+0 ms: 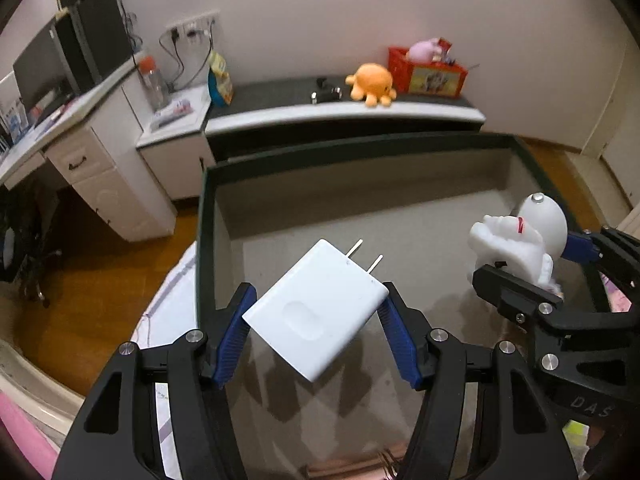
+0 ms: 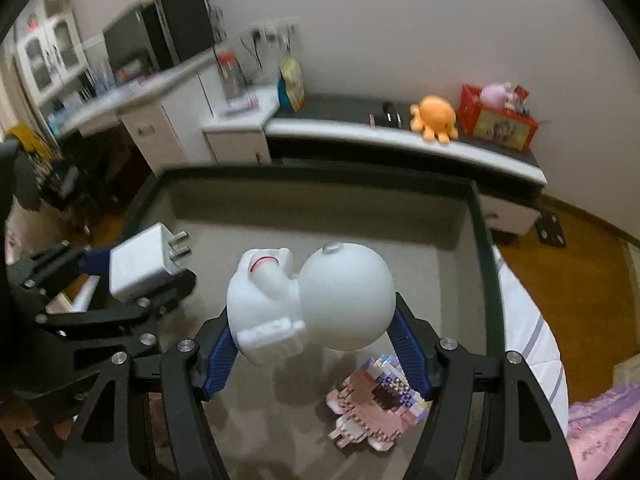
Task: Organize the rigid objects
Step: 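Carry charger and rabbit toy into the pink box and open both tools, then withdraw both tools from the box back over the bed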
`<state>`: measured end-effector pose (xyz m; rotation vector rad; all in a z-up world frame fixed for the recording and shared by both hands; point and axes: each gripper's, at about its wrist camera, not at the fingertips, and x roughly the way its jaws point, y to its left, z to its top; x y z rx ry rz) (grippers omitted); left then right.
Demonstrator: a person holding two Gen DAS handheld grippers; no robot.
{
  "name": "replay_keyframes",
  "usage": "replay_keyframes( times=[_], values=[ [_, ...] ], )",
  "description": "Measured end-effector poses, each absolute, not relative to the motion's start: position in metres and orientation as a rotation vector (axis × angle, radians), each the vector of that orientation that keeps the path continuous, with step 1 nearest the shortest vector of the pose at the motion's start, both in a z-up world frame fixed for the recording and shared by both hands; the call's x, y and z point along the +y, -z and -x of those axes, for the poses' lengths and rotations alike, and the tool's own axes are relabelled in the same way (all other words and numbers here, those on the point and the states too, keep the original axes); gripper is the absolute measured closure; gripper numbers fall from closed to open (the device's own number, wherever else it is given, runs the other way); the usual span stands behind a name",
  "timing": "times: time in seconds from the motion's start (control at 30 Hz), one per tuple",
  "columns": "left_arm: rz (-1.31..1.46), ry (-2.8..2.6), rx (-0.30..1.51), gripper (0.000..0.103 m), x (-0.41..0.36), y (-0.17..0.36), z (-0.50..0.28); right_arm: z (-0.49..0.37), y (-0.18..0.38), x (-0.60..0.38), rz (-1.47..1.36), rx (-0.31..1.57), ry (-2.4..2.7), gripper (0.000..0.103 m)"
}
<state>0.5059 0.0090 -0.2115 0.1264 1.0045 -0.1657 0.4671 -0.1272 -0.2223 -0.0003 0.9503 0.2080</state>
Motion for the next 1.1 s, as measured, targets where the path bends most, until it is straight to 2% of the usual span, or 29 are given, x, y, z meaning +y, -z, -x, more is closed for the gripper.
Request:
replay_keyframes(
  times=[0.1, 0.27, 0.3, 0.37, 0.5, 0.73, 0.83, 0.9, 1.1],
  values=[
    [-0.151, 0.147, 1.014, 0.039, 0.004, 0.213, -0.506, -0.473, 0.23, -0.132, -0.009, 0.985, -0.198, 0.032],
    [-0.131, 0.158, 1.009, 0.027, 0.007, 0.208, -0.501, -0.474, 0.232, -0.146, -0.056, 1.002, -0.201, 0.031],
    [-0.129, 0.156, 1.0, 0.025, 0.006, 0.205, -0.498, -0.471, 0.231, -0.15, -0.069, 0.992, -0.202, 0.029],
    [-0.141, 0.13, 0.949, 0.012, 0.008, 0.194, -0.486, -0.464, 0.223, -0.155, -0.092, 0.956, -0.196, 0.023],
    [-0.108, 0.149, 0.848, 0.0, 0.018, 0.163, -0.453, -0.438, 0.198, -0.161, -0.109, 0.869, -0.213, 0.021],
    [-0.12, 0.123, 0.679, 0.0, 0.035, 0.122, -0.369, -0.364, 0.159, -0.158, -0.072, 0.72, -0.219, 0.02],
    [-0.1, 0.111, 0.6, 0.0, 0.038, 0.107, -0.32, -0.317, 0.142, -0.153, -0.043, 0.628, -0.222, 0.019],
    [-0.085, 0.117, 0.557, 0.0, 0.039, 0.099, -0.293, -0.284, 0.132, -0.15, -0.031, 0.571, -0.232, 0.014],
    [-0.069, 0.098, 0.407, 0.0, 0.038, 0.08, -0.201, -0.196, 0.118, -0.141, -0.006, 0.411, -0.198, 0.013]
  ],
)
